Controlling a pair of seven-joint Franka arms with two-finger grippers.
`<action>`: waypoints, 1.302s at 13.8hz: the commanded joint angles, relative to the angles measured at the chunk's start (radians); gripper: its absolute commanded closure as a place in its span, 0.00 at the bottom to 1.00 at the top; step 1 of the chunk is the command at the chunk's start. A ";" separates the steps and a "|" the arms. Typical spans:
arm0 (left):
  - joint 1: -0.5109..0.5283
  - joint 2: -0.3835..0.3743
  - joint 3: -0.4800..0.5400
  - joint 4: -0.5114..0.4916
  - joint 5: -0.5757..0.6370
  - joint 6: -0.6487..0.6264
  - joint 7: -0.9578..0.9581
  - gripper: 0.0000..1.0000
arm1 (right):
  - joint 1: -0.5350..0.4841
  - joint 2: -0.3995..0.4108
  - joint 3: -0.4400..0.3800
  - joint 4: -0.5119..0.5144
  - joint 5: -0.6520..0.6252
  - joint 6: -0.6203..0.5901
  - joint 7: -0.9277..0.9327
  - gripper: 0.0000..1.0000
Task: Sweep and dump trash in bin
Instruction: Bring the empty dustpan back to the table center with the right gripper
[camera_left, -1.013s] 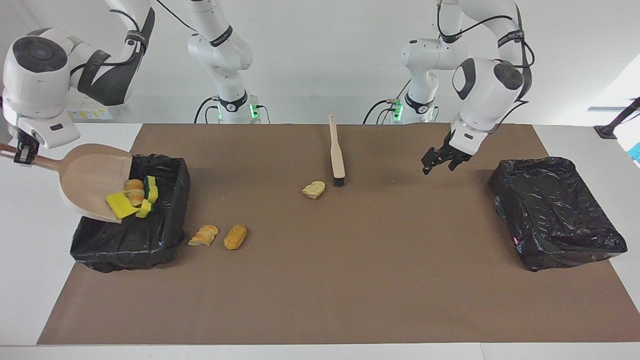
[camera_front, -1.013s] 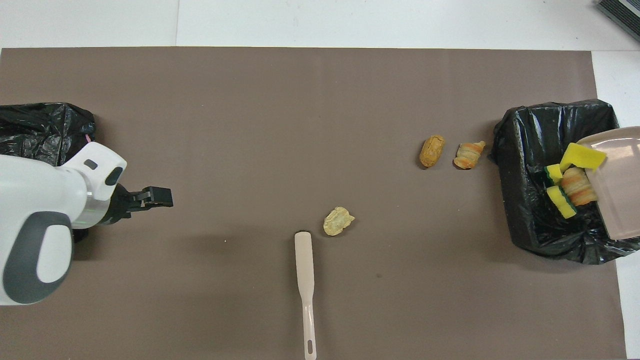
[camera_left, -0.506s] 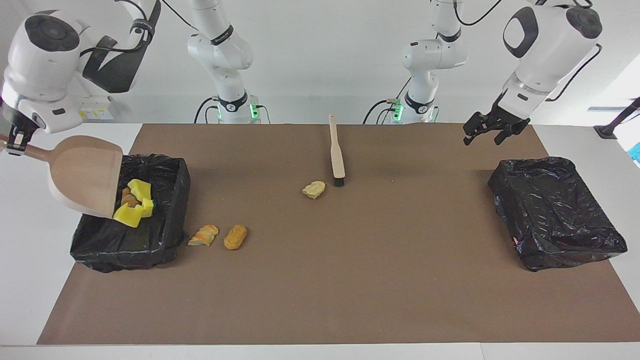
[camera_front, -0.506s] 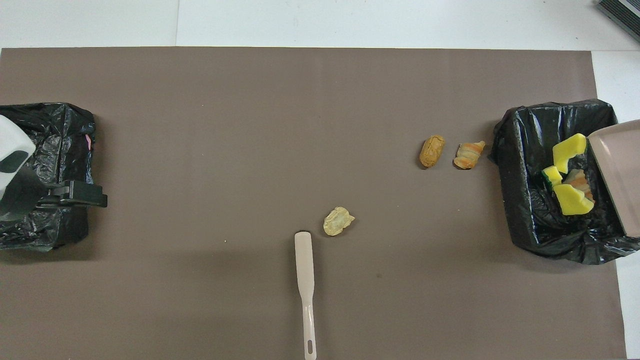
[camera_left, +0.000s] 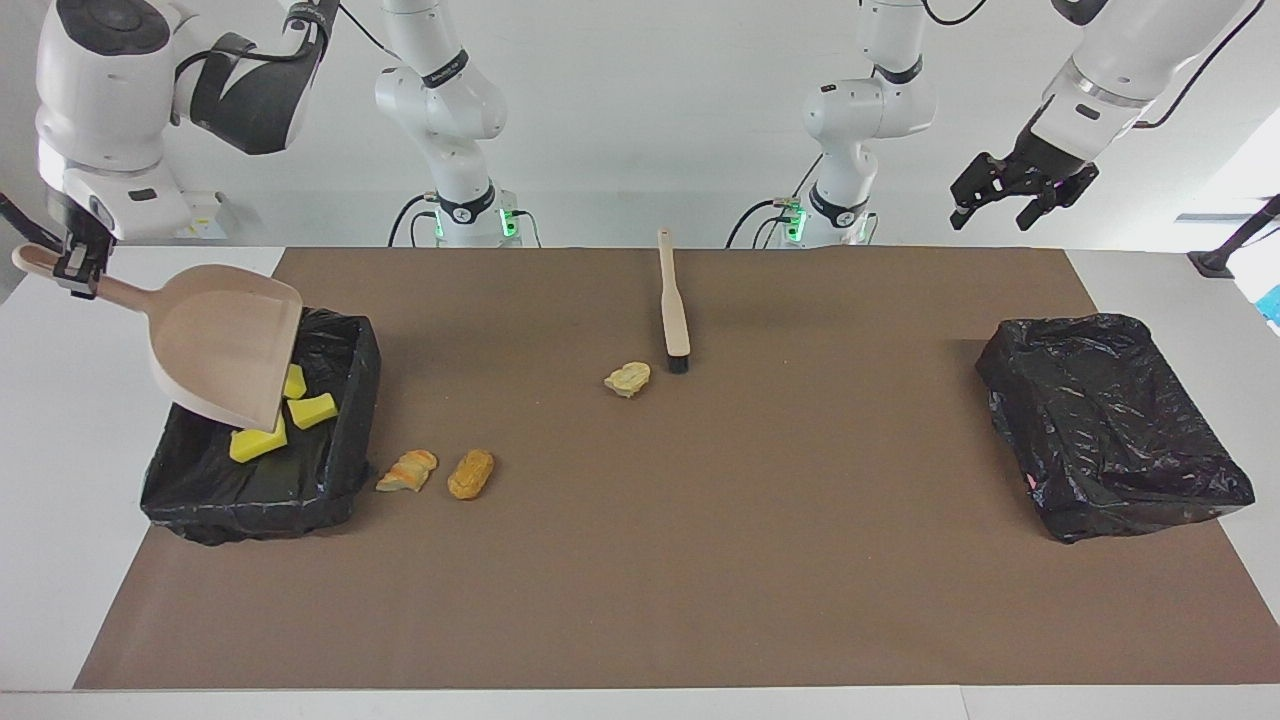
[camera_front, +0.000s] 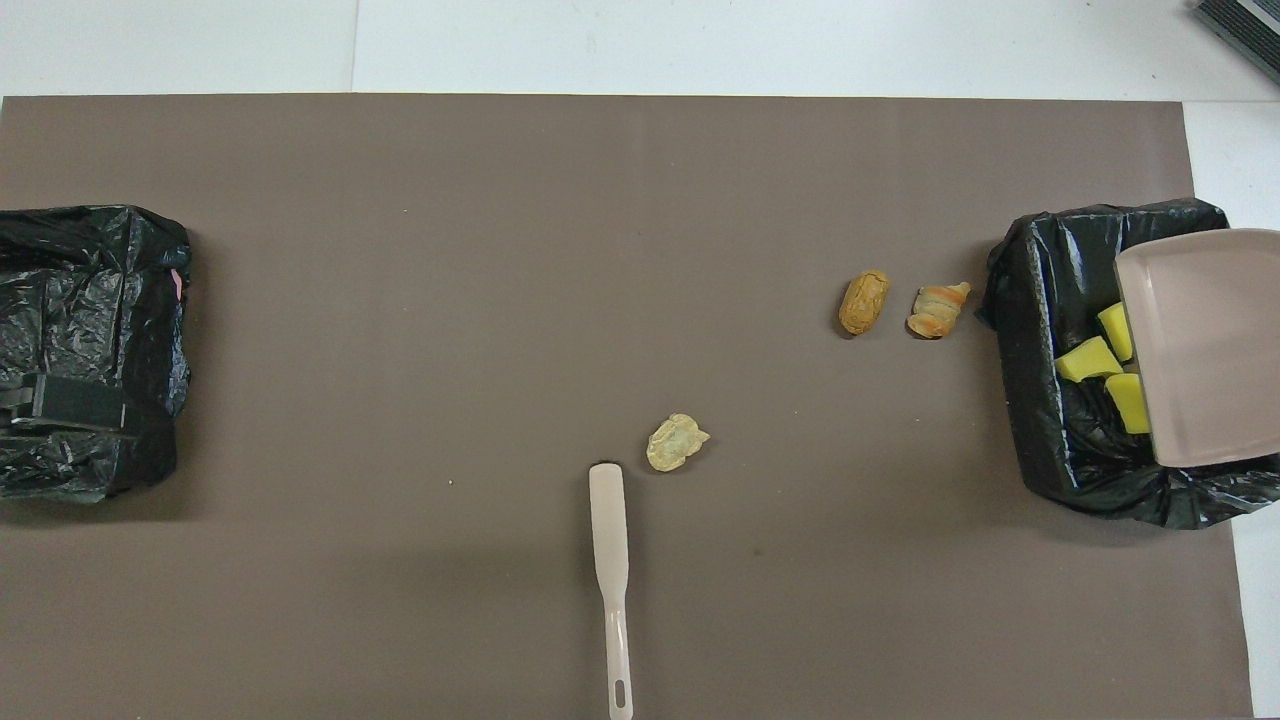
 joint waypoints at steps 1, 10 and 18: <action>0.004 0.017 -0.007 0.022 0.071 0.026 0.012 0.00 | -0.005 -0.025 0.006 -0.023 0.115 -0.051 0.075 1.00; -0.002 -0.060 -0.010 -0.109 0.070 0.052 -0.036 0.00 | 0.227 -0.079 0.010 -0.085 0.329 -0.195 0.789 1.00; -0.005 -0.058 -0.010 -0.107 0.070 0.075 -0.038 0.00 | 0.429 -0.004 0.010 -0.071 0.536 -0.169 1.649 1.00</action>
